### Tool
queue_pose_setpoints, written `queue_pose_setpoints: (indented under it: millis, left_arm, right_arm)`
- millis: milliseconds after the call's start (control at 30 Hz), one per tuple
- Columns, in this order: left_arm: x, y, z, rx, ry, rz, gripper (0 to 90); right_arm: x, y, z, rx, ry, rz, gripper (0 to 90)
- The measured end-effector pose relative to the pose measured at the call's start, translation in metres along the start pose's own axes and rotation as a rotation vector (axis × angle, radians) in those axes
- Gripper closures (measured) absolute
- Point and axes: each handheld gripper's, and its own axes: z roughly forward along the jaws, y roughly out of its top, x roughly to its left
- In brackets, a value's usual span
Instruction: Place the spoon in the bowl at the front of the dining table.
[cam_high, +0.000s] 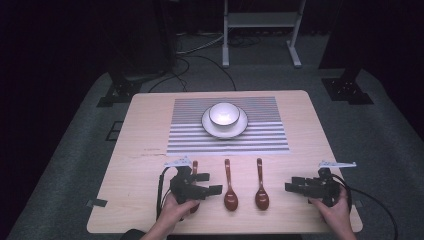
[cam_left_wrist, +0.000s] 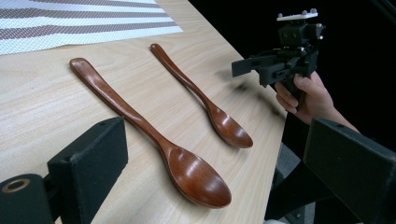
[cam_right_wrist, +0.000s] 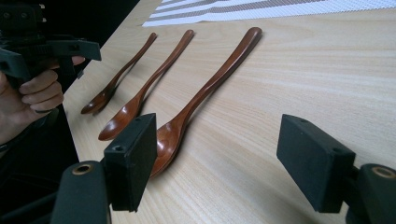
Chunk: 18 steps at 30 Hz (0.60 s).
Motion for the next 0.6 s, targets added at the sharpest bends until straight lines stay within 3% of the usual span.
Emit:
queue_pose_setpoints:
  millis: [600]
  left_arm:
    - [-0.014,-0.005,0.014,0.047,-0.042,0.023,5.3]
  right_arm:
    - [0.004,-0.001,0.002,0.007,-0.016,-0.009,27.7]
